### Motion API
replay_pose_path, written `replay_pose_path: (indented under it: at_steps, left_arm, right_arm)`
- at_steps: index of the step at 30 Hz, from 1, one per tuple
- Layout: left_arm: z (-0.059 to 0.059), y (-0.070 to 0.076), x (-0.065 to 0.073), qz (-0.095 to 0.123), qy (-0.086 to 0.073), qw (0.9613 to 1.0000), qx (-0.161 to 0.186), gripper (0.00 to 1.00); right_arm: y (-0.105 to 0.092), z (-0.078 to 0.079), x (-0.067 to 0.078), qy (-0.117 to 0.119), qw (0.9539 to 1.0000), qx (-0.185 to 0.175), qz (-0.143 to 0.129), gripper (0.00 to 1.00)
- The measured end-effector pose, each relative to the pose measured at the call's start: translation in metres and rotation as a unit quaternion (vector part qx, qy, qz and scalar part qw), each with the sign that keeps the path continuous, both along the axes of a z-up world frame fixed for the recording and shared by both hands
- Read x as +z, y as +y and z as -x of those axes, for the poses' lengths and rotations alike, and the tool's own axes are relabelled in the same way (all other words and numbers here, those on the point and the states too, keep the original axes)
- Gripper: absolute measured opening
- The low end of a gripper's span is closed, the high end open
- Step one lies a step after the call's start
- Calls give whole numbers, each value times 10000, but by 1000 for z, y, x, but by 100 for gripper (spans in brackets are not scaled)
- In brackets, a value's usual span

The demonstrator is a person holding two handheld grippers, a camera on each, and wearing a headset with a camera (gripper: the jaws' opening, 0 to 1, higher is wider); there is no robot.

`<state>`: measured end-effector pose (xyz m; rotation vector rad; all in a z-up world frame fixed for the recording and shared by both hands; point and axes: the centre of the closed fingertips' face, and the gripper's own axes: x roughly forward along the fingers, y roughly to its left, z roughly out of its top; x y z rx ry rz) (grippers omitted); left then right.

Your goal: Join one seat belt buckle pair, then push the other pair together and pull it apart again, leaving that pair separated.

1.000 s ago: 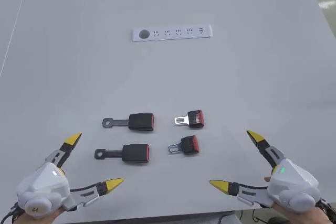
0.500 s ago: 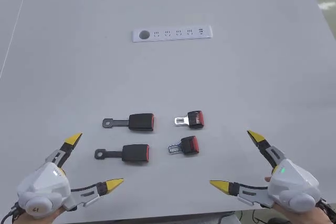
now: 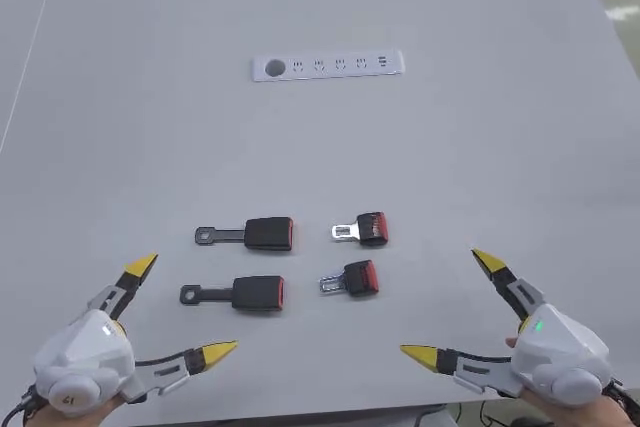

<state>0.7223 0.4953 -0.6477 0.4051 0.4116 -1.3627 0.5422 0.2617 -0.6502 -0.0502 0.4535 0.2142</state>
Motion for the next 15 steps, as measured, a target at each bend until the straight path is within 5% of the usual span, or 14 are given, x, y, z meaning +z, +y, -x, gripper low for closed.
replay_pose_path:
  at_steps: [15]
  left_arm:
    - [4, -1, 8, -299, -105, 9987, -409, 97]
  right_arm:
    - [-7, -3, 13, 202, 9987, 424, 189, 100]
